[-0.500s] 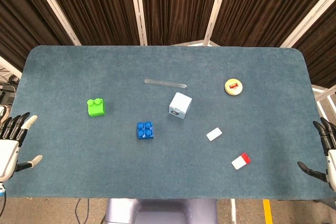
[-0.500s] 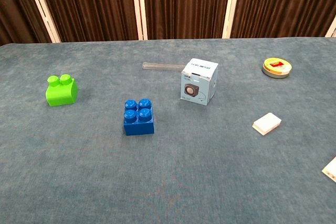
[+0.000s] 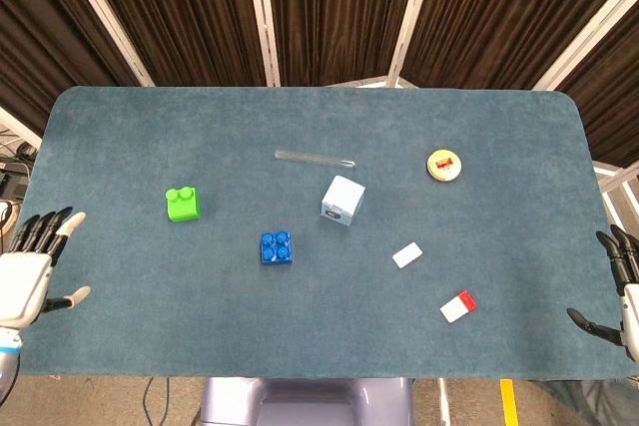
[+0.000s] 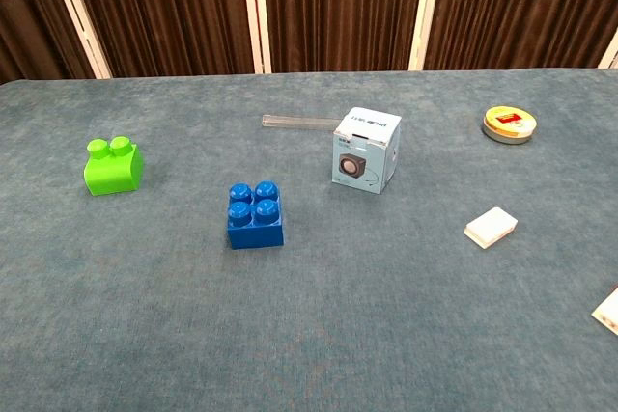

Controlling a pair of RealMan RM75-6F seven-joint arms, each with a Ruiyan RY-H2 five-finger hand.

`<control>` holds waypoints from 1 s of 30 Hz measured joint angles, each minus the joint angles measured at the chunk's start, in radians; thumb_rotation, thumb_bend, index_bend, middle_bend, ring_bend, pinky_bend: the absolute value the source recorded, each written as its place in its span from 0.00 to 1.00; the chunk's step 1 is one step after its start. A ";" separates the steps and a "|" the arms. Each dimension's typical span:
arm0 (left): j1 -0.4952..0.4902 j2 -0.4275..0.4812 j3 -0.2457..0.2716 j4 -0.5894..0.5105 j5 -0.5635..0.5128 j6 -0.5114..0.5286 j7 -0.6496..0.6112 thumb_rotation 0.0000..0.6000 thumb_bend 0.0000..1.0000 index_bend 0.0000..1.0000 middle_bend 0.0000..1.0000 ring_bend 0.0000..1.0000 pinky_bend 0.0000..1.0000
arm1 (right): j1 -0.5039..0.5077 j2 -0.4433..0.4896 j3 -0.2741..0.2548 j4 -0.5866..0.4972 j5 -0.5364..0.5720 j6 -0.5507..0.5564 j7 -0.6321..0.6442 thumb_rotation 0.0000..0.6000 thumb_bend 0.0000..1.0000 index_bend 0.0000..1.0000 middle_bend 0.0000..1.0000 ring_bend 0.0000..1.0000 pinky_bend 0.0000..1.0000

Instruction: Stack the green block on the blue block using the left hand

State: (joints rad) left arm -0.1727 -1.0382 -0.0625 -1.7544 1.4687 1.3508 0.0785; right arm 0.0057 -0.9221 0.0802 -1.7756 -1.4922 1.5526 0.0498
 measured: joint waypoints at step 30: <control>-0.573 -0.507 -0.159 0.701 -0.475 -0.662 0.145 1.00 0.18 0.23 0.27 0.24 0.25 | 0.048 -0.031 0.031 0.045 0.182 -0.138 -0.068 1.00 0.00 0.04 0.00 0.00 0.00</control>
State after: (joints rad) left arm -0.7453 -1.5451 -0.2213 -1.0538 0.9936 0.6888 0.2237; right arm 0.0534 -0.9528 0.1117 -1.7302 -1.3105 1.4147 -0.0179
